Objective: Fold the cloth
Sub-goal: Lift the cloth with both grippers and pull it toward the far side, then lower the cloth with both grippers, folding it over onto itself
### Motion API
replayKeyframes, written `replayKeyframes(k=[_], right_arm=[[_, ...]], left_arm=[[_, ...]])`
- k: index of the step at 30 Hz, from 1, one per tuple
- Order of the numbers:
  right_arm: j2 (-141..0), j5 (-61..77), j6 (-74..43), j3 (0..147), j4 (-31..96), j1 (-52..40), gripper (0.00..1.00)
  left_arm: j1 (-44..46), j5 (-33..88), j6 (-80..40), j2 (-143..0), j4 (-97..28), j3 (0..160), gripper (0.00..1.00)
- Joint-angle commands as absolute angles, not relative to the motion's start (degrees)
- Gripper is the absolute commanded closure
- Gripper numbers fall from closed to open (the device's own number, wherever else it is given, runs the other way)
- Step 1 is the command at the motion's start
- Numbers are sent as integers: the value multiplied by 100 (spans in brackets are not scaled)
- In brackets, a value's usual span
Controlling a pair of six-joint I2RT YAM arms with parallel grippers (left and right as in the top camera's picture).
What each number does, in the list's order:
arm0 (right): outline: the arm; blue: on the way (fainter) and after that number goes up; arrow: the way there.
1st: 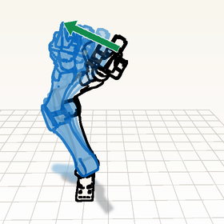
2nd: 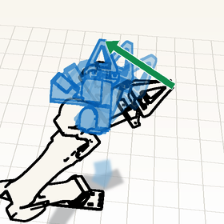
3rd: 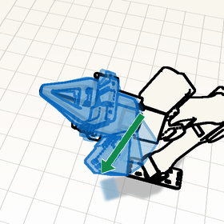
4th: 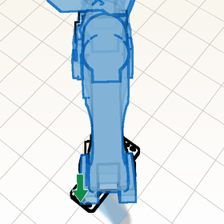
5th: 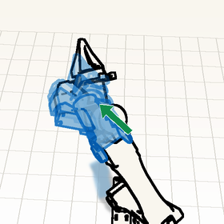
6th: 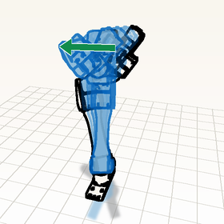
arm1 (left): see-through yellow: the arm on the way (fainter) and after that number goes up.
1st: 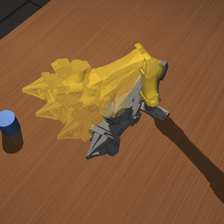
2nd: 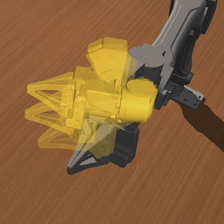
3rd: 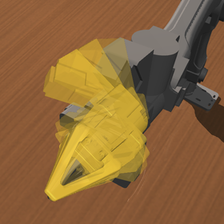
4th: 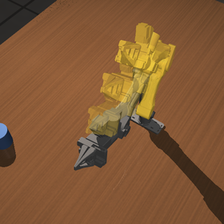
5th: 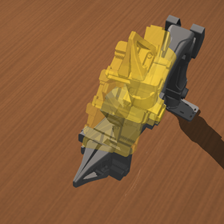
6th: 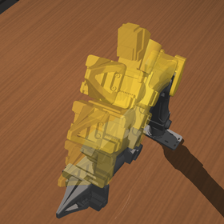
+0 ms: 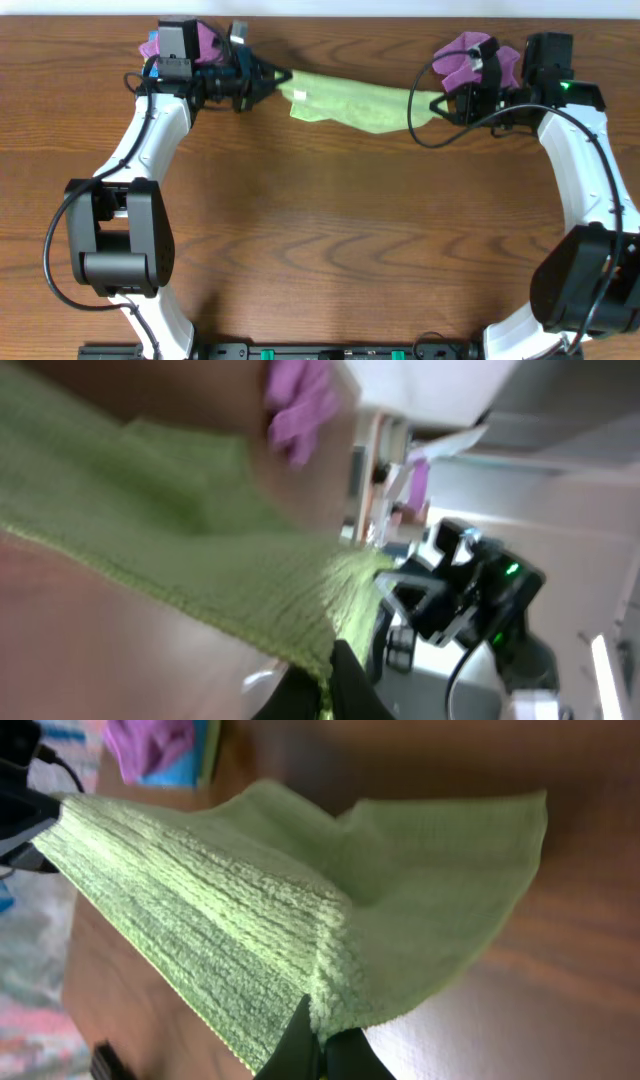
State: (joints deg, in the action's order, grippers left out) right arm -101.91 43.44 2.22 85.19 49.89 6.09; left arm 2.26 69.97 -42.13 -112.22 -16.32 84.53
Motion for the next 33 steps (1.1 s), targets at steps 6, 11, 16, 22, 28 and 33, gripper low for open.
replayKeyframes(k=[6, 11, 16, 22, 28, 33], right_arm=[[-10060, 4176, 1514, 8364, 5837, 609, 98], [-10060, 4178, 1594, 8023, 5944, 609, 98], [-10029, 4178, 1741, 7491, 5970, 609, 99], [-9767, 4128, 1741, 6810, 5806, 642, 99], [-9325, 4027, 1737, 5992, 5612, 794, 98], [-9107, 4032, 1686, 5374, 5478, 808, 98]], left_arm=[[163, 6112, -884, -11083, -5107, 8501, 94], [187, 6053, 1, -11083, -6163, 8499, 94], [305, 5640, 440, -11083, -6799, 8440, 94], [390, 5483, 539, -11083, -6779, 7977, 94], [454, 5533, 644, -11083, -6637, 7343, 94], [593, 5555, 593, -11083, -6399, 7059, 94]])
